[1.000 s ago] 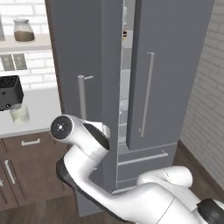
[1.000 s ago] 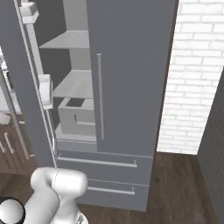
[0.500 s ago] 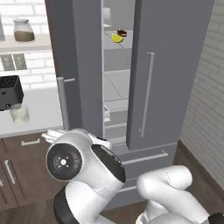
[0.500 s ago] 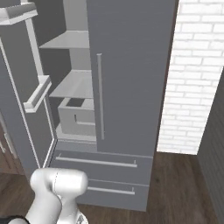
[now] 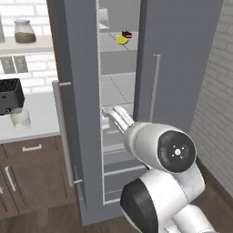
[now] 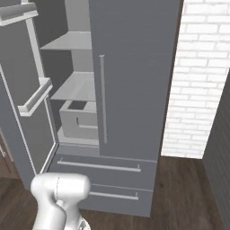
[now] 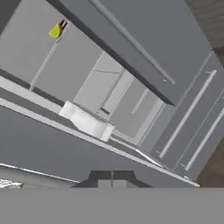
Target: Grab a lemon wedge from the fridge and one ice cube from the ice bowl, and put them in the glass of lemonade.
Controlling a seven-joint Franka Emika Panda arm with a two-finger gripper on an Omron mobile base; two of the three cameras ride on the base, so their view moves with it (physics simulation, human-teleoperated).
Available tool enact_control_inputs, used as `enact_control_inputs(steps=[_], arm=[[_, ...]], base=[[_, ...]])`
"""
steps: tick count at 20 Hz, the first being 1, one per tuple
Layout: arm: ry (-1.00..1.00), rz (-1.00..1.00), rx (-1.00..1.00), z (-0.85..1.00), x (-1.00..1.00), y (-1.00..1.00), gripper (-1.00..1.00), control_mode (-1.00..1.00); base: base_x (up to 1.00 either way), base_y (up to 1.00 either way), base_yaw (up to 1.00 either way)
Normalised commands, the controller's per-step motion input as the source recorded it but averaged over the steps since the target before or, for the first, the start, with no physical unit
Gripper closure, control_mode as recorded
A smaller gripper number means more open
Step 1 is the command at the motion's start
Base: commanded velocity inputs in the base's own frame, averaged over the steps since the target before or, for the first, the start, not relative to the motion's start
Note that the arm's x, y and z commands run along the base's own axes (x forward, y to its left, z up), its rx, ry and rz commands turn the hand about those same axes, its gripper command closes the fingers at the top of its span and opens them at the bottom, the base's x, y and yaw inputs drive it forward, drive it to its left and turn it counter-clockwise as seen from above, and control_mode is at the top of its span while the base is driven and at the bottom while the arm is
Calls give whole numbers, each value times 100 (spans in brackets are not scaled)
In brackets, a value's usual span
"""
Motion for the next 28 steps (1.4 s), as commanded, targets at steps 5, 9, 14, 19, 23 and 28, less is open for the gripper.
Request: enact_control_inputs(steps=[5,9,14,19,23,28], arm=[[-3,-2,55,8,0,-74,100,-100],[-13,14,16,0,15,-11,100,-100],[-11,20,17,0,65,0,-100,-100],[-4,19,30,12,74,-6,-100,-100],[5,10,29,41,58,0,-100,-100],[16,3,15,45,68,35,-100,-100]], base=[[0,0,0],[0,0,0],[0,0,0],[0,0,0],[0,0,0],[0,0,0]])
